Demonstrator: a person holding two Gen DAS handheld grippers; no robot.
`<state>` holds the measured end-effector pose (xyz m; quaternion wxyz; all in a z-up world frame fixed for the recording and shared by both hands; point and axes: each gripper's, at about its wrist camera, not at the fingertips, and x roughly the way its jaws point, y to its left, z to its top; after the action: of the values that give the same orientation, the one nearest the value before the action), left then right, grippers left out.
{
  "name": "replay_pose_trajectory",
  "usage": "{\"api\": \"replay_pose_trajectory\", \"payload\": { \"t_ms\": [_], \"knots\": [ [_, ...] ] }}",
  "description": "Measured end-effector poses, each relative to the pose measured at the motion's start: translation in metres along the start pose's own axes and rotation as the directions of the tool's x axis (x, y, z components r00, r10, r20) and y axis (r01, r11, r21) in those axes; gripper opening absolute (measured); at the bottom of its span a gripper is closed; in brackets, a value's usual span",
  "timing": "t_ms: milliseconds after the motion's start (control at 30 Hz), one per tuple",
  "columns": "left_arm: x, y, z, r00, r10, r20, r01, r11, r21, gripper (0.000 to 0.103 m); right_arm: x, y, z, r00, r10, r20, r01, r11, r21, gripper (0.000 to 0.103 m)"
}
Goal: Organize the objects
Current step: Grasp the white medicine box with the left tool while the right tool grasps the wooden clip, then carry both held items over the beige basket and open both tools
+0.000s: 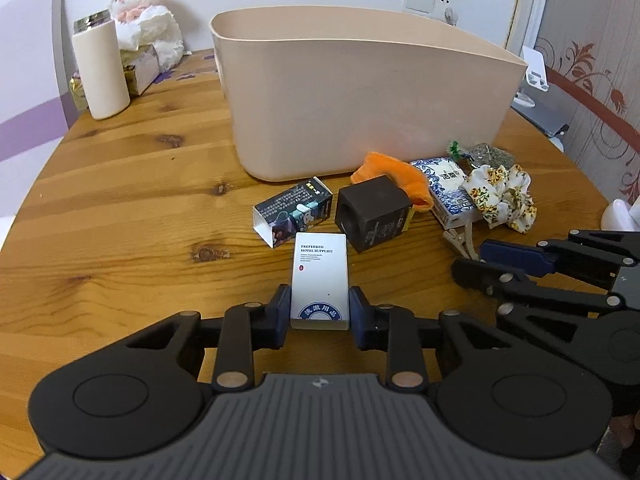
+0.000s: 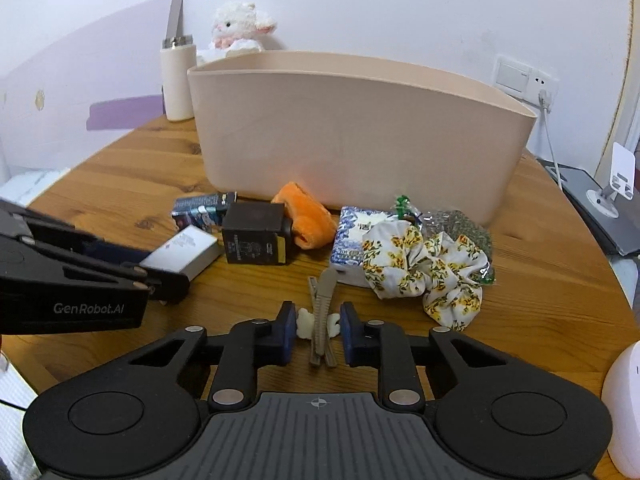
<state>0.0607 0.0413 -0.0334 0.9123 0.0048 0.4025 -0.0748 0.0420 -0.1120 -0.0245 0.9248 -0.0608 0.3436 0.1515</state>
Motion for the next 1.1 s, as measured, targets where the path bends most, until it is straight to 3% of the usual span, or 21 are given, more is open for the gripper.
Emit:
{"api": "replay_pose_trajectory", "payload": {
  "t_ms": [300,600,833,1000,1100],
  "knots": [
    [-0.018,-0.005,-0.003,1.0,-0.013,0.026,0.013,1.0,0.012,0.032,-0.01,-0.008,-0.004,1.0,0.002,0.013,-0.003,0.998,0.057,0.013],
    [-0.049,-0.005,0.014,0.993,-0.009,0.118,0.007,1.0,0.017,0.032,-0.035,-0.019,0.011,0.994,-0.027,0.111,0.018,0.997,0.076,0.013],
    [-0.065,-0.007,0.05,0.974,0.011,0.226,-0.017,0.999,0.027,0.032,-0.05,-0.04,0.04,0.974,-0.076,0.212,0.056,0.994,0.095,0.013],
    [-0.074,-0.014,0.083,0.949,0.014,0.316,-0.029,0.999,0.044,0.032,-0.054,-0.054,0.068,0.953,-0.104,0.285,0.075,0.991,0.108,0.013],
    [-0.065,-0.016,0.105,0.944,0.026,0.328,-0.037,0.999,0.028,0.032,-0.048,-0.062,0.085,0.942,-0.127,0.309,0.101,0.99,0.101,0.013]
  ]
}}
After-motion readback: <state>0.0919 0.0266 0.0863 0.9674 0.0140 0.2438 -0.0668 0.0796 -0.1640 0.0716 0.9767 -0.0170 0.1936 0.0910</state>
